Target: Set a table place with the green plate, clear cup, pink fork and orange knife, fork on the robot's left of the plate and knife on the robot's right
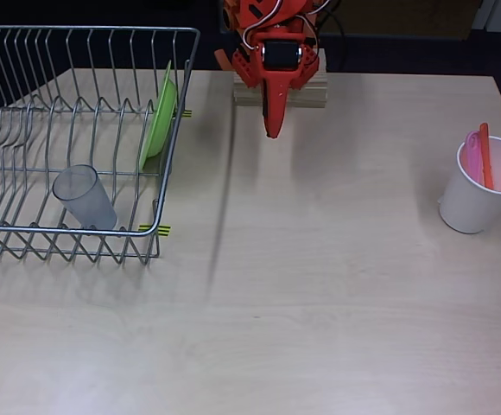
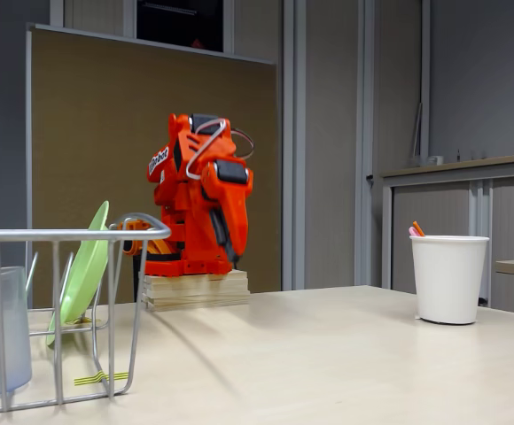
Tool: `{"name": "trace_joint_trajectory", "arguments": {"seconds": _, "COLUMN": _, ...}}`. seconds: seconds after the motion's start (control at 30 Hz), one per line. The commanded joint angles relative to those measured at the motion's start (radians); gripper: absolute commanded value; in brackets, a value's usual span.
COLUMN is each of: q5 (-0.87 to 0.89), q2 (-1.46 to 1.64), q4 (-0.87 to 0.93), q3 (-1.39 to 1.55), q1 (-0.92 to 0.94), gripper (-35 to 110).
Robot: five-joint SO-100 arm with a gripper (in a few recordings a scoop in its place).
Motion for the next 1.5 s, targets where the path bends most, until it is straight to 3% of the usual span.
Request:
{"name": "trace_joint_trajectory", "arguments": {"seconds": 0.0, "q5": -0.060, "q2": -0.021, "q4": 0.052, "q3": -0.107, "q1": -0.003, "gripper": 0}}
{"name": "trace_joint_trajectory", "arguments": {"seconds": 0.17, "q5": -0.213, "q2": -0.282, "q4": 0.086, "q3": -0.356, "q1": 0.009, "gripper": 0}}
{"name": "trace_joint_trajectory", "arguments": {"seconds": 0.33, "q5": 0.170, "q2": -0.591, "q4": 0.041, "q3": -0.646, "q1": 0.064, "gripper": 1}}
{"name": "trace_joint_trajectory", "arguments": {"seconds": 0.43, "q5": 0.284, "q2": -0.719, "q4": 0.002, "q3": -0.758, "q1": 0.100, "gripper": 3}}
{"name": "trace_joint_trajectory", "arguments": {"seconds": 0.5, "q5": 0.545, "q2": -0.778, "q4": -0.020, "q3": -0.804, "q1": 0.118, "gripper": 2}}
{"name": "trace_joint_trajectory", "arguments": {"seconds": 0.63, "q5": 1.301, "q2": -0.871, "q4": 0.107, "q3": -0.907, "q1": 0.164, "gripper": 3}}
{"name": "trace_joint_trajectory", "arguments": {"seconds": 0.8, "q5": 1.453, "q2": -0.854, "q4": 0.192, "q3": -0.904, "q1": 0.256, "gripper": 3}}
{"name": "trace_joint_trajectory", "arguments": {"seconds": 0.93, "q5": 1.453, "q2": -0.833, "q4": 0.245, "q3": -0.897, "q1": 0.327, "gripper": 3}}
{"name": "trace_joint_trajectory", "arguments": {"seconds": 1.23, "q5": 1.451, "q2": -0.787, "q4": 0.299, "q3": -0.824, "q1": 0.549, "gripper": 31}}
{"name": "trace_joint_trajectory", "arguments": {"seconds": 1.47, "q5": 1.447, "q2": -0.810, "q4": 0.281, "q3": -0.764, "q1": 0.696, "gripper": 28}}
